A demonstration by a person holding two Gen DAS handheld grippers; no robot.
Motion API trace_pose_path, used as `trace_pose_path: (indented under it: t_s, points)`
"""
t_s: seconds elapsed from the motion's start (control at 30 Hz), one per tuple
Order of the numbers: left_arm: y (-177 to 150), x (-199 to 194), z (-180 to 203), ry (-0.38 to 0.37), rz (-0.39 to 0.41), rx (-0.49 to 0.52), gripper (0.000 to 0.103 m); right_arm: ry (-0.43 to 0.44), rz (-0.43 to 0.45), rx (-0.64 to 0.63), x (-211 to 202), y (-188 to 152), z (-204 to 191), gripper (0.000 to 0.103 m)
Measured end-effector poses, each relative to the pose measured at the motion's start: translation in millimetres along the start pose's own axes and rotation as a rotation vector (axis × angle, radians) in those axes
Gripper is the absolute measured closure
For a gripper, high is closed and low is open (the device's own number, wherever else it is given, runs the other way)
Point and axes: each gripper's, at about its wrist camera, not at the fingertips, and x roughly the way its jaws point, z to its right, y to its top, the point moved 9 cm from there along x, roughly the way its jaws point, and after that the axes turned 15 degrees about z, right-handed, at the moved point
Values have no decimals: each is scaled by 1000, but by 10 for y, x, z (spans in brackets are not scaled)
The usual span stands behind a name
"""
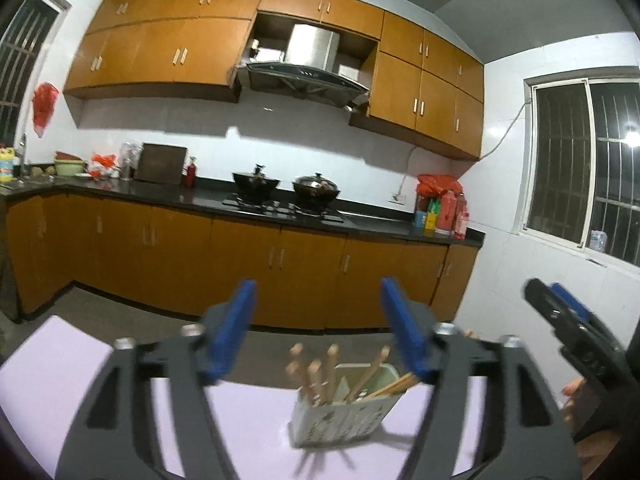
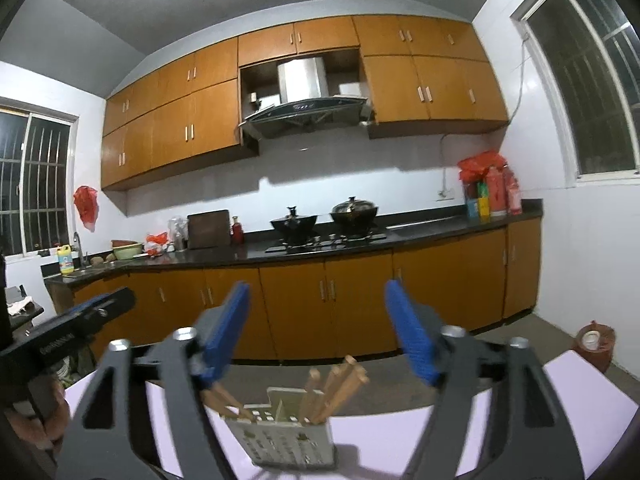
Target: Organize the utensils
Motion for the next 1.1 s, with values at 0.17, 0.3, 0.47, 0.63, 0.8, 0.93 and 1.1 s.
trace_pose_path:
  t_s: [0.17,0.3,0.47,0.63,0.8,0.93,1.1]
  points:
    - [-63,-589,-57,49,15,114,4,-30,-41,-73,-432,-105,25,2]
    - [-293,-1054,-76,86,-12,178,4,-43,-106,-115,-785,-336,-11,2]
    - [-610,-1460,-83,115,-69,181,4,-45,-191,-119,-1113,-603,-83,2]
    - [-951,-1708,-46,112,-128,185,4,-39,-230,-120,-1376,-805,-147,2]
    - [-1208,-1823,-14,89,-178,179,4,-51,-287,-125,-1524,-1027,-126,2]
    - [-1314,-1858,0,93,-187,187,4,-54,-323,-107,-1588,-1154,-106,2]
    - [-1375,-1878,-20,96,-191,185,4,-54,-317,-107,-1665,-1224,-111,2]
